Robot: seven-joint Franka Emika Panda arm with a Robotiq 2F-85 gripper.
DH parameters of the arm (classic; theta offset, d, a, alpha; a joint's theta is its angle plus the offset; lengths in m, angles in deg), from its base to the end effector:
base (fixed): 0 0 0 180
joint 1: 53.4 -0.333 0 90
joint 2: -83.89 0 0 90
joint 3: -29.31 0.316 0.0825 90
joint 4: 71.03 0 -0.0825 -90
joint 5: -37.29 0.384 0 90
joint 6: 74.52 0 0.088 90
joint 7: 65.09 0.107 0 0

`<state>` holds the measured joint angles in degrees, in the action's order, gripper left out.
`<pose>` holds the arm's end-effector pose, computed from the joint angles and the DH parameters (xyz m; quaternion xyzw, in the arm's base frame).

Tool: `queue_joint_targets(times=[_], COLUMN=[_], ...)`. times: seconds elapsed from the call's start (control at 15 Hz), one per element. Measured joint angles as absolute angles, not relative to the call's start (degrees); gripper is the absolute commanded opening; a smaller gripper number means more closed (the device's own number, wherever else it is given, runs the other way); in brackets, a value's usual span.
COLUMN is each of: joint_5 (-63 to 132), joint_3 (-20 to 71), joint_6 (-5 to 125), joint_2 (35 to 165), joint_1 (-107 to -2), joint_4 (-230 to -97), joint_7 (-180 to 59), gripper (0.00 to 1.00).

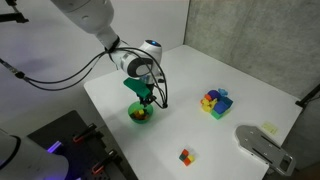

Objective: Pick up the blue block and put it in the green bowl

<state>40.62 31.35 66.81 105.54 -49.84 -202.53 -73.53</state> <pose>0.5044 -0.0126 0.1683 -0.9938 -0.0350 0.1006 0.0312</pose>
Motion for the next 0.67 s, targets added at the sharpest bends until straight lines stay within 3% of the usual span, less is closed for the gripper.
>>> queue_joint_targets(times=[0.53,0.6,0.67], joint_5=[40.83,40.83,40.83], joint_3=[32.49,32.60,32.70], joint_6=[70.52,71.03,71.46], joint_2=[112.51,113.80,114.92], joint_1=[-51.61,-51.61,-51.61], joint_4=[-201.63,-201.12,-200.60], joint_7=[-73.44,-73.44,-73.44], gripper=[0.11,0.55,0.55])
